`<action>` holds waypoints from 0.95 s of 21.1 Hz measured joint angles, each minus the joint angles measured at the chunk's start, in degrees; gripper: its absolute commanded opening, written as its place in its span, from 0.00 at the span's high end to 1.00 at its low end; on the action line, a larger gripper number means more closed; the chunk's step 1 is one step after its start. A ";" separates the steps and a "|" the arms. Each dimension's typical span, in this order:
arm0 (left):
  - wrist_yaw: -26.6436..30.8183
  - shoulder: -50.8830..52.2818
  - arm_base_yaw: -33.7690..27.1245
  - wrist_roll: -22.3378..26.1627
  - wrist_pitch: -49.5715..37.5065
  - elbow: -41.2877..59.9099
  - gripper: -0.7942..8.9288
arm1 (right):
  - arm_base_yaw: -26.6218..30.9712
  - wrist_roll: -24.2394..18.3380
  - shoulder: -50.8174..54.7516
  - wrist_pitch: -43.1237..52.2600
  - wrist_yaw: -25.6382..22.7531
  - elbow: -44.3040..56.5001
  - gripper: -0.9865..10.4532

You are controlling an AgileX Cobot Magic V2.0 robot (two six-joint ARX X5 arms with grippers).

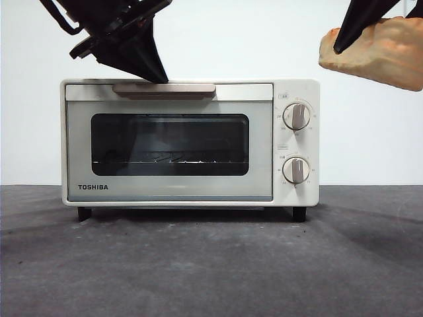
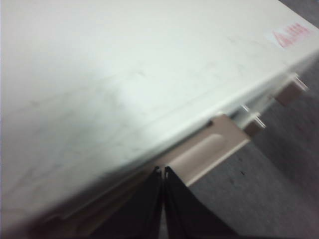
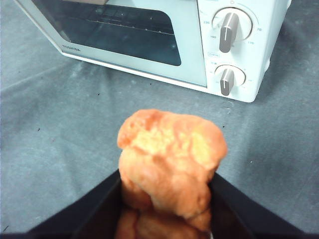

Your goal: The left arm flap open the oven, the right arm pick bread and place it into oven, the left arm flap close the oven

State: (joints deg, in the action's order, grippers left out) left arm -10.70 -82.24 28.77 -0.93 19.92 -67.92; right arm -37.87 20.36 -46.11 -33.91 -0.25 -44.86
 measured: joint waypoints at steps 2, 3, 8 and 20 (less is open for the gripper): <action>-0.13 0.04 0.85 0.00 1.64 -0.28 0.90 | 0.00 -0.04 0.00 0.00 0.00 0.00 0.72; -0.20 0.13 1.27 0.00 2.47 -0.33 0.90 | 0.00 -0.09 0.00 -0.02 0.00 0.00 0.73; -1.22 0.63 3.69 -0.02 7.26 -0.55 0.90 | 0.00 -0.22 0.00 -0.02 0.00 0.00 0.72; -1.01 -0.72 9.40 -0.09 23.45 0.68 0.90 | 0.00 -0.70 0.00 -0.02 0.00 0.00 0.72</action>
State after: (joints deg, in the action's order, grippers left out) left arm -11.70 -82.96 38.17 -1.02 43.38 -67.24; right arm -37.87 19.66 -46.11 -33.93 -0.25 -44.86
